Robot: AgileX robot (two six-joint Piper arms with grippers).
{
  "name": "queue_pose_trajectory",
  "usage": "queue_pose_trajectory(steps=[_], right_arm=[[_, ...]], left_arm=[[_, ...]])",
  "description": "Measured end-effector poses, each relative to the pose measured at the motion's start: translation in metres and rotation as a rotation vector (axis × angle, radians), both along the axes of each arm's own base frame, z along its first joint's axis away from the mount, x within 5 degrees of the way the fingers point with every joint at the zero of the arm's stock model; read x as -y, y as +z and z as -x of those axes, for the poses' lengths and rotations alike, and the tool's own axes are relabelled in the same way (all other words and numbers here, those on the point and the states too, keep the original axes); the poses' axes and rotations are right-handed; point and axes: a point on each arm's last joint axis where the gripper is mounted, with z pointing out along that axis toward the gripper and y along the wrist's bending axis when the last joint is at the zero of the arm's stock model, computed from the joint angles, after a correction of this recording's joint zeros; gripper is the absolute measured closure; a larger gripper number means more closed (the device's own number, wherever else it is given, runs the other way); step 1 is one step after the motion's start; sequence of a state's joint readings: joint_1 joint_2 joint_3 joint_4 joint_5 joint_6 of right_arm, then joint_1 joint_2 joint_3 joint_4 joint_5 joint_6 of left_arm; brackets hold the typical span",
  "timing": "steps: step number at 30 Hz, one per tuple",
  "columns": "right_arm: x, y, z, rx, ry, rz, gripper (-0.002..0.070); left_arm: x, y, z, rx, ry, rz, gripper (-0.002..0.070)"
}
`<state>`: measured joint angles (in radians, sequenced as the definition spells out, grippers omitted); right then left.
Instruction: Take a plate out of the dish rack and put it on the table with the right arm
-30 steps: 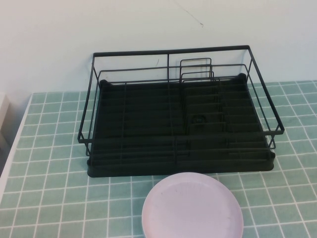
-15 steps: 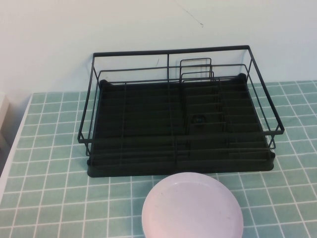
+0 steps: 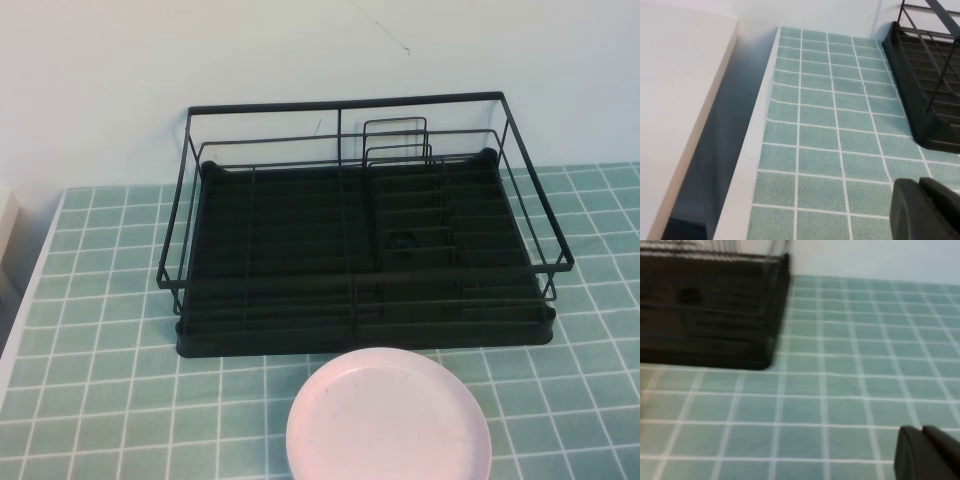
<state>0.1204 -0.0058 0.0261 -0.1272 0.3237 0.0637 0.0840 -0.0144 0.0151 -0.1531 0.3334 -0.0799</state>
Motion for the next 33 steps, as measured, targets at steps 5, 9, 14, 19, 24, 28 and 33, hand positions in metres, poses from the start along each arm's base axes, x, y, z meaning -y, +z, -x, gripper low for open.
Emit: queue_pose_trajectory(steps=[5,9,14,19,24,28,33], right_arm=[[0.008,0.000,0.001,-0.012,-0.117,0.007,0.0666],[0.009,0.000,0.001,-0.014,-0.138,0.002,0.0666],[0.009,0.000,0.001,-0.014,-0.127,0.039,0.0666],[0.011,0.000,0.001,-0.014,-0.158,0.057,0.0666],[0.014,0.000,0.002,-0.016,-0.207,0.059,0.0666],[0.014,0.000,0.002,-0.016,-0.211,0.059,0.0666],[0.014,0.000,0.002,-0.016,-0.205,0.061,0.0666]], left_arm=[[0.000,0.000,0.000,0.000,0.000,0.000,0.0678],[0.000,0.000,0.000,0.000,0.000,0.000,0.0678],[0.000,0.000,0.000,0.000,0.000,0.000,0.0678],[0.000,0.000,0.000,0.000,0.000,0.000,0.0678],[0.000,0.000,0.000,0.000,0.000,0.000,0.0678],[0.000,0.000,0.000,0.000,0.000,0.000,0.0678],[0.000,0.000,0.000,0.000,0.000,0.000,0.0678]])
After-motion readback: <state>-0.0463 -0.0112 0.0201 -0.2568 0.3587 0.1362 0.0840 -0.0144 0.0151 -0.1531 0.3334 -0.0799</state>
